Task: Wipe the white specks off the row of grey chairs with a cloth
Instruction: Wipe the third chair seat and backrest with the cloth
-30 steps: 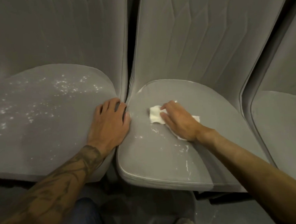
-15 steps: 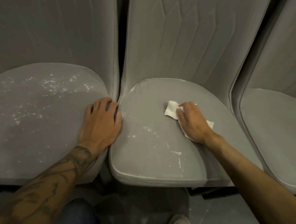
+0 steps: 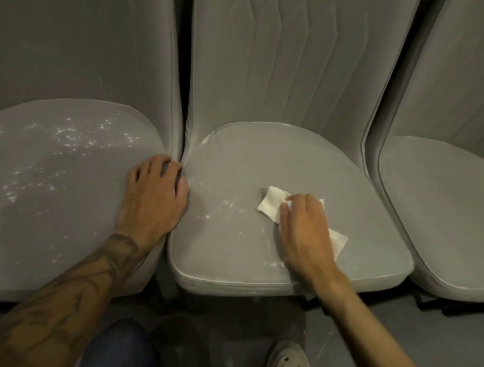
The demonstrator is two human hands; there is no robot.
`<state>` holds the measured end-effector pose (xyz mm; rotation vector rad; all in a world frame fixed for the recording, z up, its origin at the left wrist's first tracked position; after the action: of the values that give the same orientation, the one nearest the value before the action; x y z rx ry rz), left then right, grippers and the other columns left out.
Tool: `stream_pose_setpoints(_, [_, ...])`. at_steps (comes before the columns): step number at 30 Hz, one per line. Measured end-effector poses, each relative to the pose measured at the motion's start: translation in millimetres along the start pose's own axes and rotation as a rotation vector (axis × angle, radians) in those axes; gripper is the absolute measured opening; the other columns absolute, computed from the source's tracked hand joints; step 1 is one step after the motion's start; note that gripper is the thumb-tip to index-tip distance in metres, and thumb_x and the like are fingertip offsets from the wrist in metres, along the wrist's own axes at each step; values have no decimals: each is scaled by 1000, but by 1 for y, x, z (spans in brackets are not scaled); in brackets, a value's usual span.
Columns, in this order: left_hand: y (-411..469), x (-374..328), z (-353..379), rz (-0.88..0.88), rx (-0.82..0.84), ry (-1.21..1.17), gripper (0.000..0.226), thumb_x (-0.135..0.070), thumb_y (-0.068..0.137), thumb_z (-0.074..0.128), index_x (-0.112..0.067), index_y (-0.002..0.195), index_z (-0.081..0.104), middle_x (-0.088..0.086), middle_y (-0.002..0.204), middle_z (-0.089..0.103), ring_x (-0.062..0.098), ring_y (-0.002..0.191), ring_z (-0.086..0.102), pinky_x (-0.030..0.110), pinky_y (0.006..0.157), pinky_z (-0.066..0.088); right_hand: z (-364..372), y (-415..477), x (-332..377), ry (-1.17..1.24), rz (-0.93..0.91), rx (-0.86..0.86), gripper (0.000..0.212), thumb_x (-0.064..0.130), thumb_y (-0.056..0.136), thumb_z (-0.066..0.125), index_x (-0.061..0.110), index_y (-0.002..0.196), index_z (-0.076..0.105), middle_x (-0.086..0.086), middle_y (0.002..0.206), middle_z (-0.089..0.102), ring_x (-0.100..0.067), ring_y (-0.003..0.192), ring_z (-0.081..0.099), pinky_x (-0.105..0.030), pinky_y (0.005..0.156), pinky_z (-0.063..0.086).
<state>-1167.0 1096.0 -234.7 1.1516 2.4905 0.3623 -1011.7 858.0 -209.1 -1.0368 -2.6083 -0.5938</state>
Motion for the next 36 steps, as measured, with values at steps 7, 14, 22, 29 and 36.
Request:
stream_pose_setpoints(7, [0,1,0,8,22,7,34,-35,101,39,-15,119,59,11,132,55,32,120,51,50,101,38,5,-36,44,30,-184,24,17,24,106,38,15,105,52,-3,100,51,-19,85,45,-38,81,45])
stream_pose_setpoints(14, [0,-2,-2,5,22,6,33,-34,100,41,-14,118,61,12,131,56,33,118,53,50,101,39,13,-53,57,-94,-110,-10,21,22,107,36,13,103,55,-4,99,51,-19,85,41,-36,82,37])
stream_pose_setpoints(22, [0,-3,-3,-6,31,-2,34,-33,100,40,-13,118,61,12,131,56,33,118,53,50,101,38,3,-7,15,-119,48,13,21,22,106,36,9,105,53,-9,104,53,-18,85,40,-34,81,35])
stream_pose_setpoints(29, [0,-1,0,2,24,2,32,-34,101,39,-15,116,60,10,129,55,30,115,52,49,100,40,29,-11,62,26,-306,97,21,25,105,38,11,103,53,-9,101,53,-25,87,47,-40,86,41])
stream_pose_setpoints(36, [-1,-2,-2,-5,-3,7,31,-34,100,39,-16,115,60,8,128,56,29,113,52,47,99,39,47,97,15,-104,-12,108,33,23,106,33,-3,117,51,-25,120,54,-41,108,49,-48,96,34])
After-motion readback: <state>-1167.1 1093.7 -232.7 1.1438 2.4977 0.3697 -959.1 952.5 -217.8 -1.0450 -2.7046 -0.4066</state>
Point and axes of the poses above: each hand's wrist, its own y-axis towards the middle knuckle, its own z-axis out of the palm, x = y × z, the point moved 9 cm from there along y, towards the middle knuckle
